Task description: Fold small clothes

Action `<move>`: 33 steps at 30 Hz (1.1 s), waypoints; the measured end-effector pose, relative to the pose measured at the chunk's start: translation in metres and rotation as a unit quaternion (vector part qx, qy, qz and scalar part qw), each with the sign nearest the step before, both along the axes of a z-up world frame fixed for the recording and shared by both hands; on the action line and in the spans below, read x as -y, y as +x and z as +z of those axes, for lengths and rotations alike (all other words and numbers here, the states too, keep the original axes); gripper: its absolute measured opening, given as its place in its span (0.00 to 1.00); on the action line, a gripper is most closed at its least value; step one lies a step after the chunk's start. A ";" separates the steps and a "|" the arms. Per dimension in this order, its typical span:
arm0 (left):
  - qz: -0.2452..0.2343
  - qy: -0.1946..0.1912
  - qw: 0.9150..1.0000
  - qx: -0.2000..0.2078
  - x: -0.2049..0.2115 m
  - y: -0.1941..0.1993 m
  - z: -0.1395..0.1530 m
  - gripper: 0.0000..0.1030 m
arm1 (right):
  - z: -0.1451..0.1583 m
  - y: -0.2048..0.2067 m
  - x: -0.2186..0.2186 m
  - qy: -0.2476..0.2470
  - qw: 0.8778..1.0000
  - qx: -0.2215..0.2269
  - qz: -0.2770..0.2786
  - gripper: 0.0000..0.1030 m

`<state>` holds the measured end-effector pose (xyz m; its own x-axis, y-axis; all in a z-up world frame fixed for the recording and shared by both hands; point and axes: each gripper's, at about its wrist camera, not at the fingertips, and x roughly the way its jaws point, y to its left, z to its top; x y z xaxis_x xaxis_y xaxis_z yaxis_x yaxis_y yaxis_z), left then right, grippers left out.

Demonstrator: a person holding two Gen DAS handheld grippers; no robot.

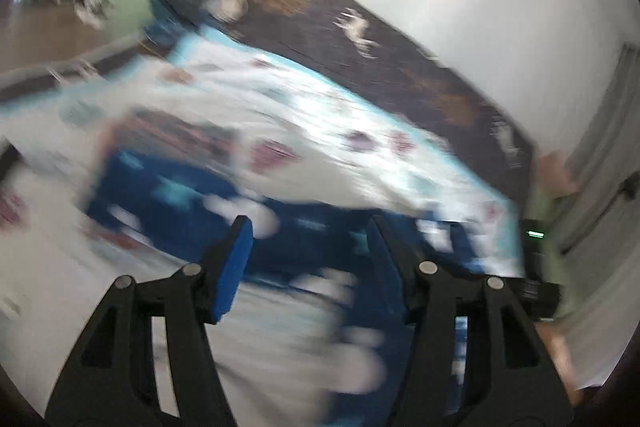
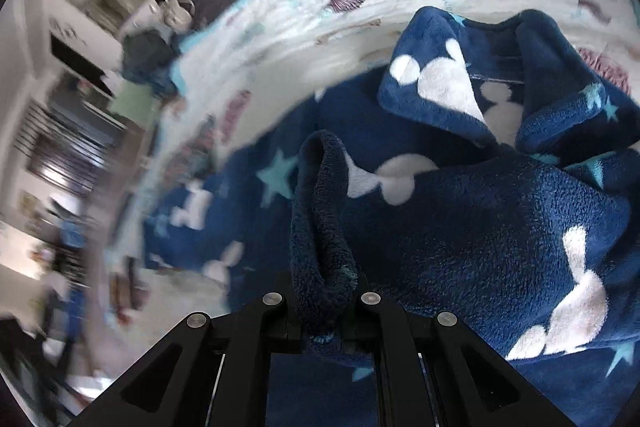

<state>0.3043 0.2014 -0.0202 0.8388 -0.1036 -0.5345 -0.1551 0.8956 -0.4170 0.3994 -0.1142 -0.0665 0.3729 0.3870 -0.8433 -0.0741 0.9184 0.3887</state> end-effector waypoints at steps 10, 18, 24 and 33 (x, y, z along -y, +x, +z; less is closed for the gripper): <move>0.110 -0.015 0.989 -0.093 -0.141 -0.010 -0.067 0.58 | -0.031 -0.010 -0.063 -0.163 0.986 0.008 0.042 0.37; 0.134 -0.014 0.981 -0.137 -0.168 0.012 -0.101 0.58 | -0.051 -0.023 -0.132 -0.349 0.922 0.035 0.162 0.76; 0.136 -0.026 0.979 -0.147 -0.176 0.020 -0.116 0.58 | 0.006 -0.008 -0.090 -0.296 0.942 0.052 0.150 0.76; 0.149 -0.039 0.970 -0.187 -0.195 0.032 -0.137 0.60 | 0.028 -0.002 0.110 -0.203 0.978 -0.010 -0.039 0.86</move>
<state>0.3362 0.3964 -0.1568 0.5871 0.0616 -0.8072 -0.5558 0.7556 -0.3466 0.3971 -0.2246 -0.0388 0.3694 -0.0109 -0.9292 0.0067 0.9999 -0.0090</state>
